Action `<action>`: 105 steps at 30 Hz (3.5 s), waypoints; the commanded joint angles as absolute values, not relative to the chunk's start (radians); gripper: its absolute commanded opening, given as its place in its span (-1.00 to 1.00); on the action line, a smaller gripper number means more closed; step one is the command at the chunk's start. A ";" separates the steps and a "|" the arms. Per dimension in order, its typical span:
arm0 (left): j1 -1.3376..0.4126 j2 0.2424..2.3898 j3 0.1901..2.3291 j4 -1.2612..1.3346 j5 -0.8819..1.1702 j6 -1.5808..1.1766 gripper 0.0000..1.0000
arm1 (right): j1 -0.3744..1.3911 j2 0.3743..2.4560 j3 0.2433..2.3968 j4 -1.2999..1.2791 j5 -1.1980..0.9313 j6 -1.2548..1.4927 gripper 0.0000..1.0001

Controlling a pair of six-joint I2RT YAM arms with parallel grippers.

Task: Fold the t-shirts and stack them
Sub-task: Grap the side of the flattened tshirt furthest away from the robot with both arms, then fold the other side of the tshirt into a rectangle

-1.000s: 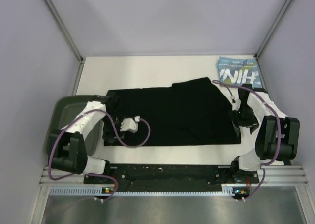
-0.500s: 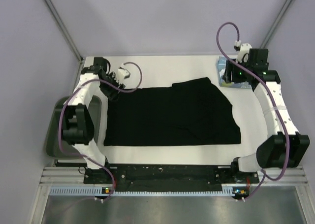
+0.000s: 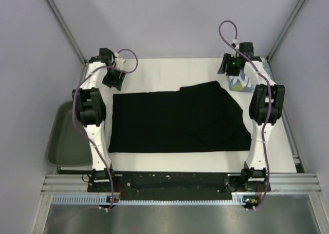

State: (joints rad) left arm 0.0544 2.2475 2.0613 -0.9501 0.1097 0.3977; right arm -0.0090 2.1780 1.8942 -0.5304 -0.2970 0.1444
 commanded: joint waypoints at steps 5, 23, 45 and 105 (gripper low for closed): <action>0.061 2.336 2.123 -1.008 0.064 0.365 0.31 | 0.040 2.355 2.088 -0.609 -0.325 0.215 0.11; 0.100 2.396 2.128 -1.081 0.182 0.393 -0.27 | 0.051 2.378 2.051 -0.632 -0.465 0.242 -0.81; 0.103 1.899 1.675 -1.002 0.295 0.664 -1.00 | 0.052 1.751 1.470 -0.612 -0.439 0.052 -1.00; 0.078 1.747 1.370 -0.950 0.219 0.868 -1.00 | 0.048 1.462 0.993 -0.615 -0.101 0.095 -1.00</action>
